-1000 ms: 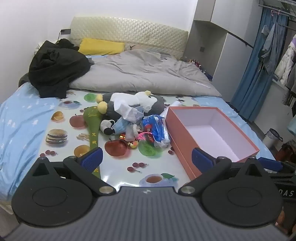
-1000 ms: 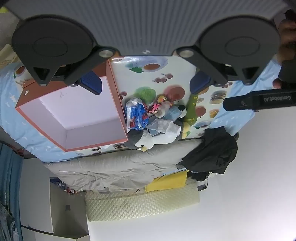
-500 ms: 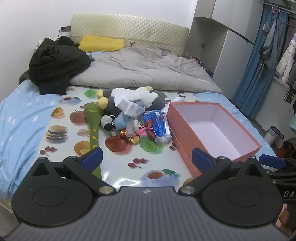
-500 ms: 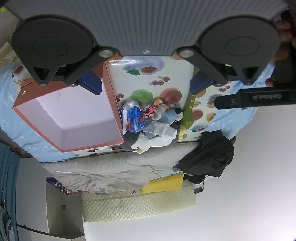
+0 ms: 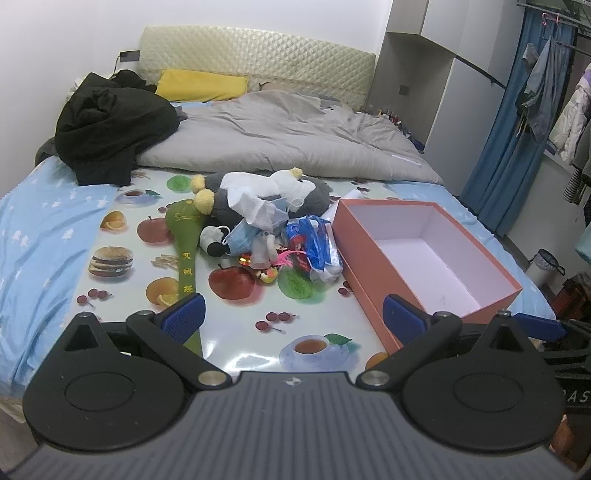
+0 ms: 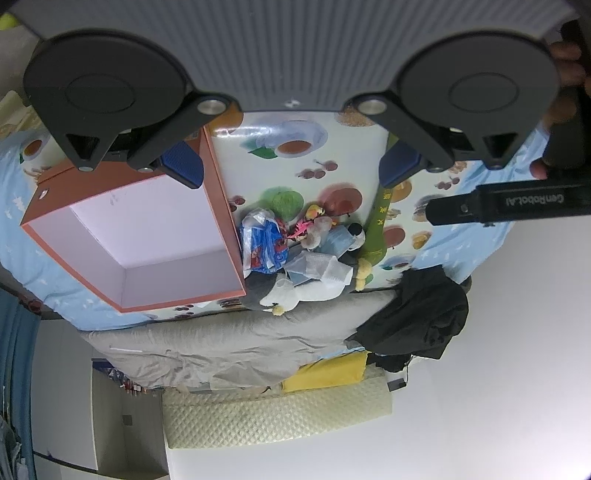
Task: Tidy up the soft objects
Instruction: 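Move both tools toward the pile of toys beside the pink box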
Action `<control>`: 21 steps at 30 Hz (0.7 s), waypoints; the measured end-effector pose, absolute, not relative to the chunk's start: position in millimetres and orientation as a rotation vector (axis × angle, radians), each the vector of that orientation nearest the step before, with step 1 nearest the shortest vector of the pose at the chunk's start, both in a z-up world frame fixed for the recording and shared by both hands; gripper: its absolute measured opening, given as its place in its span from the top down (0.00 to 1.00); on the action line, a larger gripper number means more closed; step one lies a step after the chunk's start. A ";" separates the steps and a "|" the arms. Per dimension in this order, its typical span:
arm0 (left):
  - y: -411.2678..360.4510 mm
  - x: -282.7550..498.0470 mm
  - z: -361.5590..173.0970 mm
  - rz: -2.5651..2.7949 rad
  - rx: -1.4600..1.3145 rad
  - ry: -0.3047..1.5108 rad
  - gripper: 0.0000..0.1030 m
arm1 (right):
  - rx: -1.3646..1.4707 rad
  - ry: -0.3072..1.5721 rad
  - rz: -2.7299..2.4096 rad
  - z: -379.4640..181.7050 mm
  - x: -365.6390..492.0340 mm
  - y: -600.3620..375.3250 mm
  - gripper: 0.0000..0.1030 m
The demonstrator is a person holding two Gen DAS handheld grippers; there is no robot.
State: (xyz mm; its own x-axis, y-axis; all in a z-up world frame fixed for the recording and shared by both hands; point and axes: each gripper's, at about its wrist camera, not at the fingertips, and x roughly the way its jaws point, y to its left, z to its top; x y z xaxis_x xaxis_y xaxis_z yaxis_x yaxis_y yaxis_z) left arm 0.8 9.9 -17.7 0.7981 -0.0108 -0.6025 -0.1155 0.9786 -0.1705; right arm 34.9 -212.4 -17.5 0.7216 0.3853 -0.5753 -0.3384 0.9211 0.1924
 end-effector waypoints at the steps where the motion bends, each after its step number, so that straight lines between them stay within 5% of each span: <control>1: 9.7 0.7 -18.9 0.058 -0.199 0.646 0.00 | 0.076 0.654 0.402 -19.9 35.4 -212.4 0.00; 21: 3.7 2.1 -43.1 0.029 -0.209 0.659 0.00 | 0.046 0.658 0.376 -37.5 30.1 -214.5 0.00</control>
State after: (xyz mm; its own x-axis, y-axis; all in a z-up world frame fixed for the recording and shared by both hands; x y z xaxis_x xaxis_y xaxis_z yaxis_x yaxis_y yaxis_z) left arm 2.1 3.7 -43.1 0.7912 -0.0399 -0.6102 -0.0927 0.9785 -0.1841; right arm 30.1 -214.5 -37.5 0.7265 0.3554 -0.5882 -0.3267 0.9316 0.1595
